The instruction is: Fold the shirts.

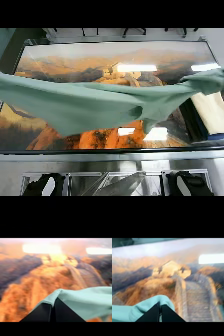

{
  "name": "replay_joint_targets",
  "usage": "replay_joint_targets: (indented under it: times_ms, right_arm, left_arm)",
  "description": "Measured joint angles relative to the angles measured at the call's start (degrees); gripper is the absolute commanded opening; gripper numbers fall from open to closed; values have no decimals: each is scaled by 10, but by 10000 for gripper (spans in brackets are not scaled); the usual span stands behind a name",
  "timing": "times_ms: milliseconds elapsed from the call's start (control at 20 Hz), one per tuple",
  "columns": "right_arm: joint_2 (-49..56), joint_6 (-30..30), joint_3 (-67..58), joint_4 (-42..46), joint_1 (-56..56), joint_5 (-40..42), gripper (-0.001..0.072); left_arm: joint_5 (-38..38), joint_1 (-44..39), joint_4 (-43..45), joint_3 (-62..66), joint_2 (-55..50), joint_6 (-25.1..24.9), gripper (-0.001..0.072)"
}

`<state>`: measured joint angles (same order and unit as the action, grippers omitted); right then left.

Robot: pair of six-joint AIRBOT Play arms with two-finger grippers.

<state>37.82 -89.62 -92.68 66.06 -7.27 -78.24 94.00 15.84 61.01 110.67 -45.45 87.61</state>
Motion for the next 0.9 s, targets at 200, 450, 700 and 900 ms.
replay_joint_targets:
  times_ms: [200,450,700,900]
  right_arm:
    - [23,-4,-154,60,0,-89,21]
    - [71,0,-267,123,-1,-178,22]
    - [169,-26,-213,116,0,-146,22]
    - [240,-50,-35,57,35,-42,22]
  left_arm:
    - [69,-33,66,177,-47,9,9]
    - [74,-137,171,194,-69,18,11]
    - [-2,-241,320,-16,-101,-12,11]
    - [-65,-271,373,-158,-197,-46,11]
